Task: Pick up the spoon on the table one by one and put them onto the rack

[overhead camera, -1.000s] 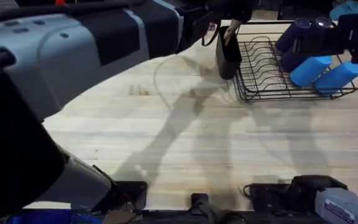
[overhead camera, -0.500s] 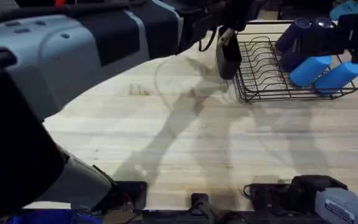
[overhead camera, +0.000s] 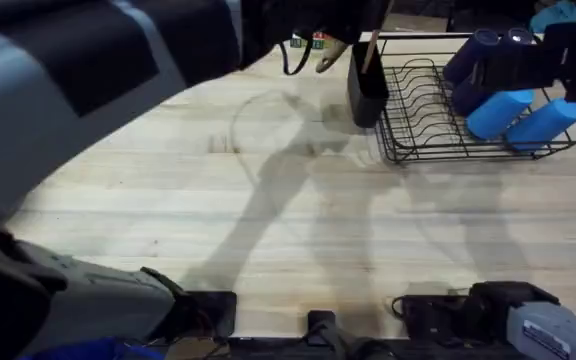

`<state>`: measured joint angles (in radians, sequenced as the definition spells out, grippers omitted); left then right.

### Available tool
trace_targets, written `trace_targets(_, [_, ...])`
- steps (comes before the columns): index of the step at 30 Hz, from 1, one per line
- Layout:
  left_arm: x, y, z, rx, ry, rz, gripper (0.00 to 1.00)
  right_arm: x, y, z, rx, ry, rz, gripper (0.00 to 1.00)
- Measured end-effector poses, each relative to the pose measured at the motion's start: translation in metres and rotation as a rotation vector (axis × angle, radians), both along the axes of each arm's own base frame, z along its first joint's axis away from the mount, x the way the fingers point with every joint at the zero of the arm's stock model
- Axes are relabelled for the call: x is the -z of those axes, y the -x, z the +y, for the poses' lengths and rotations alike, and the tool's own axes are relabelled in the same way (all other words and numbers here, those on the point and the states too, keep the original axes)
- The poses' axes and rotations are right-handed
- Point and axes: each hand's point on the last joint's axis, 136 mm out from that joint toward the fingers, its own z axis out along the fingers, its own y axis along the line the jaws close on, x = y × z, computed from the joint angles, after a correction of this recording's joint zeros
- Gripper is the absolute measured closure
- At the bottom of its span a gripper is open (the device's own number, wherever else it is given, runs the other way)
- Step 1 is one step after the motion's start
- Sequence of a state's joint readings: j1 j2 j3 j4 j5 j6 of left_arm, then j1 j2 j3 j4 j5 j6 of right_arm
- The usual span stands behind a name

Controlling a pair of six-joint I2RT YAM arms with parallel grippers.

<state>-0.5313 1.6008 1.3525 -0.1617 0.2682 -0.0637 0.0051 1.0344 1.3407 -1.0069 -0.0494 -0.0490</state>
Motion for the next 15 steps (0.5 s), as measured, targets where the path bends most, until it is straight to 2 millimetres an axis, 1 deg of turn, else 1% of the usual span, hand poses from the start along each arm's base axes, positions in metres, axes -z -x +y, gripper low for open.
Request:
trace_targets(3, [0.001,0.007,0.005,0.028,-0.018,0.016,0.957,0.0,0.0,0.0,0.0,0.0,0.0,0.009])
trace_targets(8, [0.007,0.015,0.019,0.043,-0.053,0.044,0.957,-0.001,-0.001,0.0,0.0,0.0,-0.008,0.009])
trace_targets(12, [0.009,0.027,0.026,0.056,-0.059,0.022,0.957,-0.001,-0.001,0.0,0.0,0.0,-0.008,0.009])
trace_targets(15, [0.006,0.035,0.03,0.059,-0.052,-0.007,0.957,-0.001,-0.001,0.0,0.0,0.0,-0.008,0.009])
